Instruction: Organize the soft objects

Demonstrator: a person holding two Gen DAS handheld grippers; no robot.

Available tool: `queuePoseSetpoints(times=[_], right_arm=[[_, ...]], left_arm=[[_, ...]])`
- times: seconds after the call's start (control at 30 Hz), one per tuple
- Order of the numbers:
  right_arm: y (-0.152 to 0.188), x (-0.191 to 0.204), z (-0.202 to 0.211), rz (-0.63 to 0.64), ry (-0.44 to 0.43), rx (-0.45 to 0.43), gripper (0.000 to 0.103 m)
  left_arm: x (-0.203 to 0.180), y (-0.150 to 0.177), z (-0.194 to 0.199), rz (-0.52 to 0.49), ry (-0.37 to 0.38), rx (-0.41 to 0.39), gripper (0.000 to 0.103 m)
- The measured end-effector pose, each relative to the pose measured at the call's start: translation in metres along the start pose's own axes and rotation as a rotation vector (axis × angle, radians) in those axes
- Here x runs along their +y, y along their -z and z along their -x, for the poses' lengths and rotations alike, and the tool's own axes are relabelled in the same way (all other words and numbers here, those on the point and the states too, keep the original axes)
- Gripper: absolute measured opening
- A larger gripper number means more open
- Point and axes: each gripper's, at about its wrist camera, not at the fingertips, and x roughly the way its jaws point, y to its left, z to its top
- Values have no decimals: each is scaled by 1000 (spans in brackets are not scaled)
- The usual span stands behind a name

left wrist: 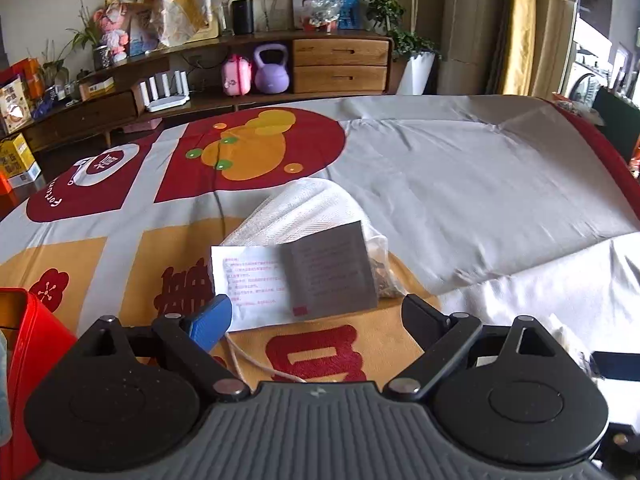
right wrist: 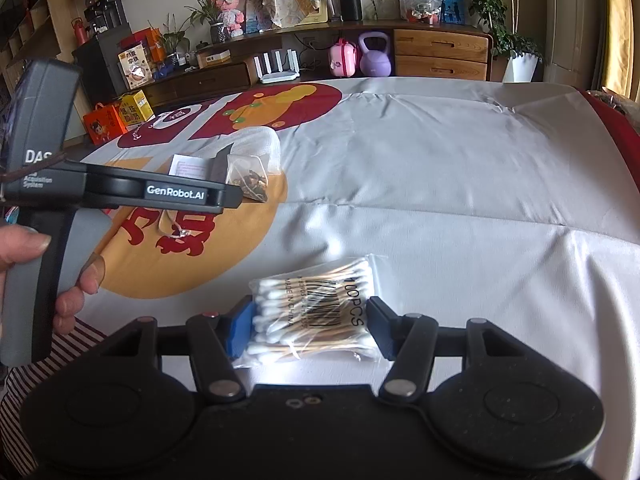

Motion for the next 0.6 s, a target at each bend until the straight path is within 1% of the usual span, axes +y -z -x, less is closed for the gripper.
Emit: queuePoseSetpoints(times=[0.43, 0.53, 0.57, 0.6], right_arm=[[0, 0, 0, 0, 0, -1, 59], [0, 0, 0, -2, 1, -1, 59], [0, 0, 0, -1, 1, -1, 59], [0, 0, 0, -1, 1, -1, 59]], left_arm=[[18, -1, -6, 32, -42, -8, 92], [22, -1, -6, 42, -23, -11, 92], [23, -1, -5, 41, -19, -14, 91], [23, -1, -3, 39, -15, -20, 83]])
